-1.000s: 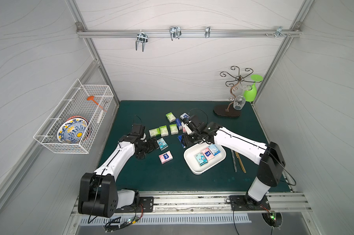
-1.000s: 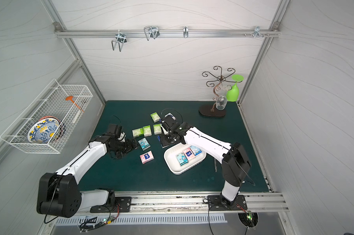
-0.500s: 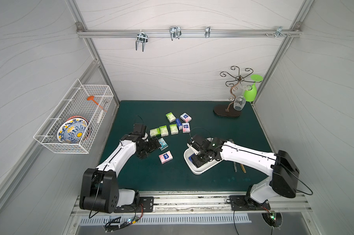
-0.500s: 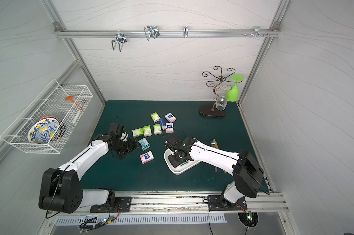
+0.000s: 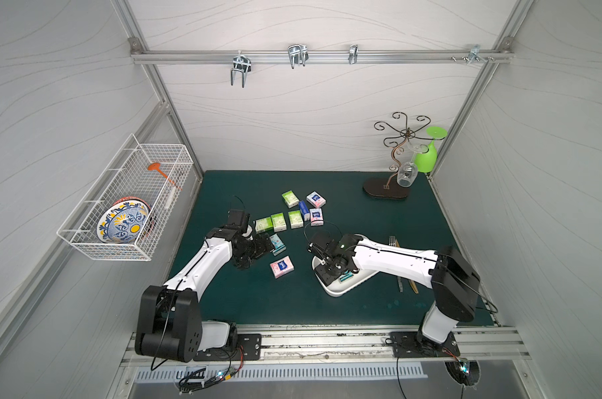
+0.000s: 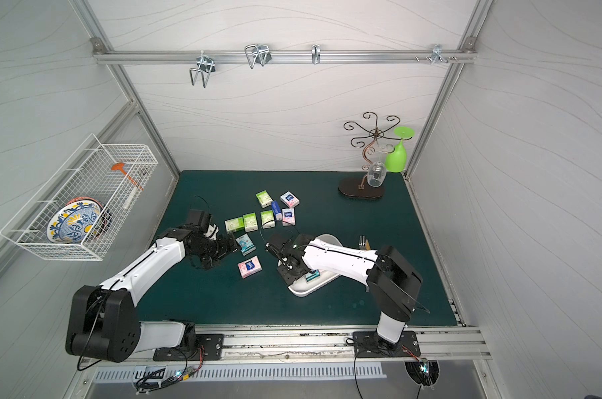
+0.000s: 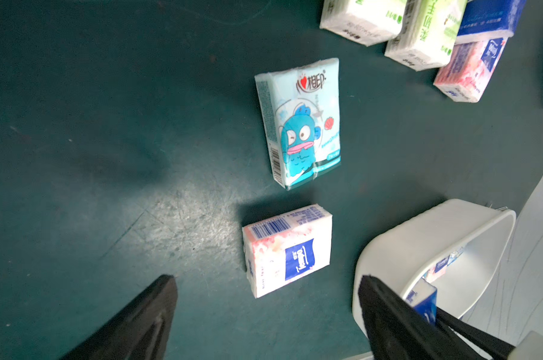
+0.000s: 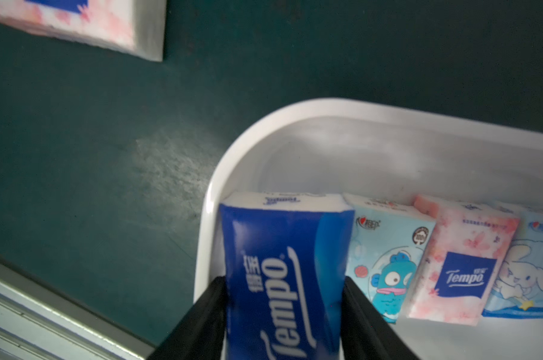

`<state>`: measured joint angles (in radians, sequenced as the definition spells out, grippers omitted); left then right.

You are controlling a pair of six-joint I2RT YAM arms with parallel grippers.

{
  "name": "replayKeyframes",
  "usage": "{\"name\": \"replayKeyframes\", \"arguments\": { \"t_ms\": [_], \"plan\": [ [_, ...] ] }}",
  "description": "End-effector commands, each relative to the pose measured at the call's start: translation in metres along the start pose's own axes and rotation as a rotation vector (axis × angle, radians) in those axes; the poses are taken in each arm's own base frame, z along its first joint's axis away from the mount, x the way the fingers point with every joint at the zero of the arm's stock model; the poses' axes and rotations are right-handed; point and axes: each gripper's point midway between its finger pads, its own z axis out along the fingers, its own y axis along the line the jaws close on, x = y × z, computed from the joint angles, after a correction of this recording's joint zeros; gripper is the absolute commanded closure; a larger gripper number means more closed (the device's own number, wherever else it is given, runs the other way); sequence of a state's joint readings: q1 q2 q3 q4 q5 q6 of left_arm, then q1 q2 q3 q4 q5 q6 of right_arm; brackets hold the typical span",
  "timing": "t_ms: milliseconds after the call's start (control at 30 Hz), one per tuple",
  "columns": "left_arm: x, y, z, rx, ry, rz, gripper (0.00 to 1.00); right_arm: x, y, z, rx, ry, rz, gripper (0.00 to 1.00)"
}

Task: Put the pocket tissues into the storage box
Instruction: Place the pocket tissues in the storage box.

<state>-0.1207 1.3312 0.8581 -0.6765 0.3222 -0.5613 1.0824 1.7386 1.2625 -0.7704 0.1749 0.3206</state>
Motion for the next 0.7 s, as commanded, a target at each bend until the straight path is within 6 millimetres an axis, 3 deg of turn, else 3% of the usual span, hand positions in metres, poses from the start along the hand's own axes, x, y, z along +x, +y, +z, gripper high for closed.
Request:
{"name": "replayKeyframes", "arguments": {
  "t_ms": [0, 233, 433, 667],
  "plan": [
    [-0.009, -0.014, -0.011, 0.023, -0.027, 0.034, 0.04, 0.001, 0.003, -0.002, -0.004, 0.023, 0.010, 0.32],
    [0.008, -0.017, -0.007, -0.048, 0.007, 0.136, 0.04, -0.003, -0.005, -0.023, -0.005, -0.021, 0.043, 0.28],
    [0.026, -0.023, 0.002, -0.083, 0.039, 0.192, 0.04, -0.008, -0.029, -0.046, 0.008, -0.085, 0.120, 0.27],
    [0.030, -0.025, 0.014, -0.135, 0.036, 0.242, 0.04, -0.009, -0.065, -0.060, -0.019, -0.135, 0.274, 0.20]
  ]
}}
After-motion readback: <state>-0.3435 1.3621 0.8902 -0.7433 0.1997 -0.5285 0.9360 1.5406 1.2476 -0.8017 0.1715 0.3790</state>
